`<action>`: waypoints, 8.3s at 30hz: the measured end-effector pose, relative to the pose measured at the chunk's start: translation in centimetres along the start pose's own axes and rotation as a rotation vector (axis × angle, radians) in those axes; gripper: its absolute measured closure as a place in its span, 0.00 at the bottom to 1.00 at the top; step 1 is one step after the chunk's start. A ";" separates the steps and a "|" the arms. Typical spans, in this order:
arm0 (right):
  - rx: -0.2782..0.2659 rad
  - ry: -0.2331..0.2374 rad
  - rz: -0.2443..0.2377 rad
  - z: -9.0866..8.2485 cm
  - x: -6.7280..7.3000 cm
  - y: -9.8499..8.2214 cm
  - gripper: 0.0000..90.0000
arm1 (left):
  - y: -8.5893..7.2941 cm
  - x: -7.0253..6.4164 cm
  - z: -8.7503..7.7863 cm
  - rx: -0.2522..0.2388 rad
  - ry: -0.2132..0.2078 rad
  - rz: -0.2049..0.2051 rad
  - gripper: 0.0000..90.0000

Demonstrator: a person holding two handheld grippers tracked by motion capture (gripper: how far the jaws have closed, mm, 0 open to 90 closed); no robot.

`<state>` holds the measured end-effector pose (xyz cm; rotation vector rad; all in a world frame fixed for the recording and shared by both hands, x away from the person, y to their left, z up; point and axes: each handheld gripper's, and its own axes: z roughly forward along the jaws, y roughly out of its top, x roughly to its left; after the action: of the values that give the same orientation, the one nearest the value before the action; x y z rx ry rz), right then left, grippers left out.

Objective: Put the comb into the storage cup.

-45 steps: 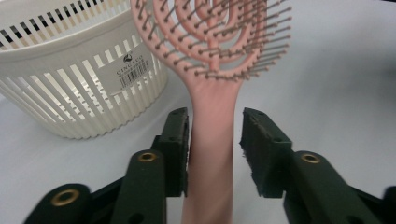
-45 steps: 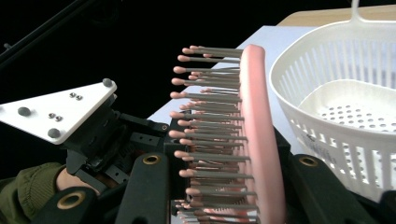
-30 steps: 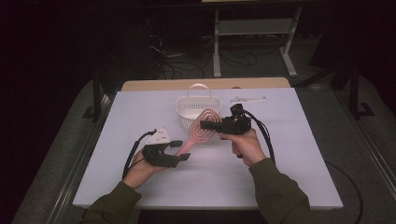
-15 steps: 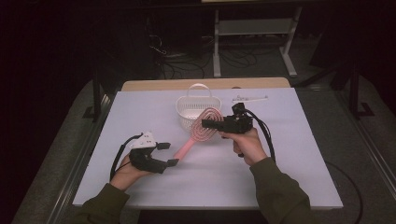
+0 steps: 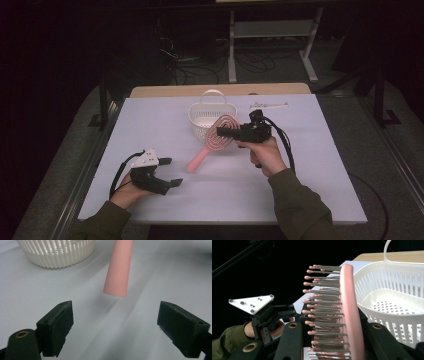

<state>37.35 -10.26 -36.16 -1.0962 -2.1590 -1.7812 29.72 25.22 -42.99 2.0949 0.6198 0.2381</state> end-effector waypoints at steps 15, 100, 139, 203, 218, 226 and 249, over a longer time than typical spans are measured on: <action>-0.008 -0.001 0.000 -0.2 -0.1 0.1 0.70 | -1.0 0.2 0.1 0.060 0.011 -0.013 0.00; -0.186 -0.156 -0.047 -3.5 -1.8 9.3 0.70 | -1.0 -0.5 0.3 0.073 0.000 0.001 0.00; -0.179 -0.238 -0.016 1.6 -4.3 7.6 0.70 | -0.9 -0.6 0.3 0.068 -0.008 0.002 0.00; -0.094 -0.319 0.025 3.1 -7.3 4.4 0.65 | -0.9 -0.6 0.5 0.075 -0.016 0.002 0.00; -0.078 -0.354 -0.003 2.6 -7.2 4.5 0.58 | -0.9 -0.7 0.5 0.072 -0.013 -0.009 0.00; -0.069 -0.390 -0.021 2.1 -7.2 4.4 0.49 | -0.8 -0.7 0.7 0.077 -0.014 -0.005 0.00; 0.042 -0.438 -0.176 1.2 -6.0 4.2 0.04 | -1.0 -0.5 0.4 0.072 -0.010 -0.014 0.00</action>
<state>44.65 -11.67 -36.35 -1.4385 -2.5979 -1.6747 29.08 25.12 -44.06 2.1592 0.6456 0.1995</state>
